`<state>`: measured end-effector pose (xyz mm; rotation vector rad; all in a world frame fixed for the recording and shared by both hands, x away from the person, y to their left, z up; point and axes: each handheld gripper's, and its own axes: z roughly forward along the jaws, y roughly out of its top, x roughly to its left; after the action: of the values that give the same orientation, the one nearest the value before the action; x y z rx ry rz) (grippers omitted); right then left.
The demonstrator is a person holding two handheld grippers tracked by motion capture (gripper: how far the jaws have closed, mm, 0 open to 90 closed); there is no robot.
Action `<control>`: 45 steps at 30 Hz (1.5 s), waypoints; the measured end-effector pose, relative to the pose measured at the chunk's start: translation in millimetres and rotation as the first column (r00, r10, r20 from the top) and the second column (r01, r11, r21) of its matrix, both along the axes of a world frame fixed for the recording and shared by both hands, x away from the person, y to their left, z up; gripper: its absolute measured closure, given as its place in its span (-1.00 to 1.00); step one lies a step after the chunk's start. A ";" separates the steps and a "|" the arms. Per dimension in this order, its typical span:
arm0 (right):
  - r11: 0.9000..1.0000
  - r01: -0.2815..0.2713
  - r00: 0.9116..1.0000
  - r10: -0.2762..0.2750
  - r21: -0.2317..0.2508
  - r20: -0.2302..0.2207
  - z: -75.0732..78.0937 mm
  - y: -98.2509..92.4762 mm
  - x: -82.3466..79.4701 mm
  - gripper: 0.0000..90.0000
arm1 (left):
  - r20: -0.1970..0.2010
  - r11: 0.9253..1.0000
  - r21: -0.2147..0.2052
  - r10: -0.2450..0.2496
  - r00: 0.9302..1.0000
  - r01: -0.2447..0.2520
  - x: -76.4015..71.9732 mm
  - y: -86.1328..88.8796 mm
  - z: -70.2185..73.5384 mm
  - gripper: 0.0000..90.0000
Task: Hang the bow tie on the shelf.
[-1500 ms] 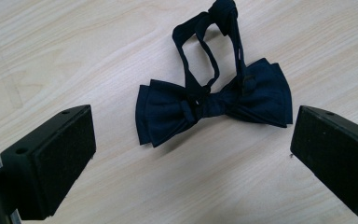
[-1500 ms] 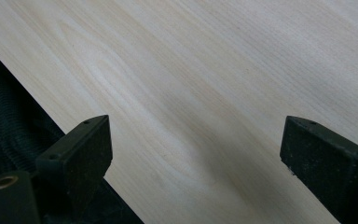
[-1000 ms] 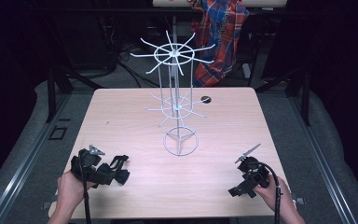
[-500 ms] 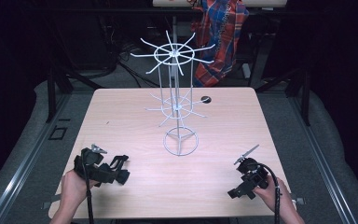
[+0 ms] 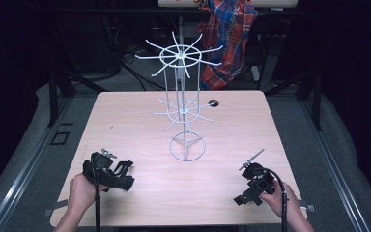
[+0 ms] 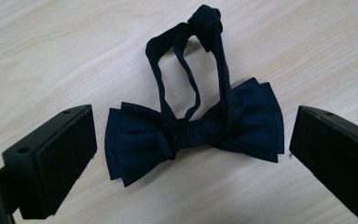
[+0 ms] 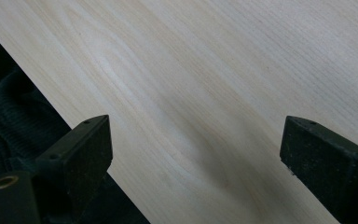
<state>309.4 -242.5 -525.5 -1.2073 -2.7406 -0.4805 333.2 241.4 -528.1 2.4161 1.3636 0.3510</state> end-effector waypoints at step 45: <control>1.000 -0.016 1.000 0.016 -0.013 -0.002 0.7 2.9 -0.9 -0.79 | -0.096 0.999 0.015 -0.051 0.994 0.053 19.3 -13.5 -20.1 0.80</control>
<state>308.5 -239.6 -524.8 -1.1873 -2.7532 -0.4607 352.4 227.9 -548.2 2.5070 1.3395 0.2381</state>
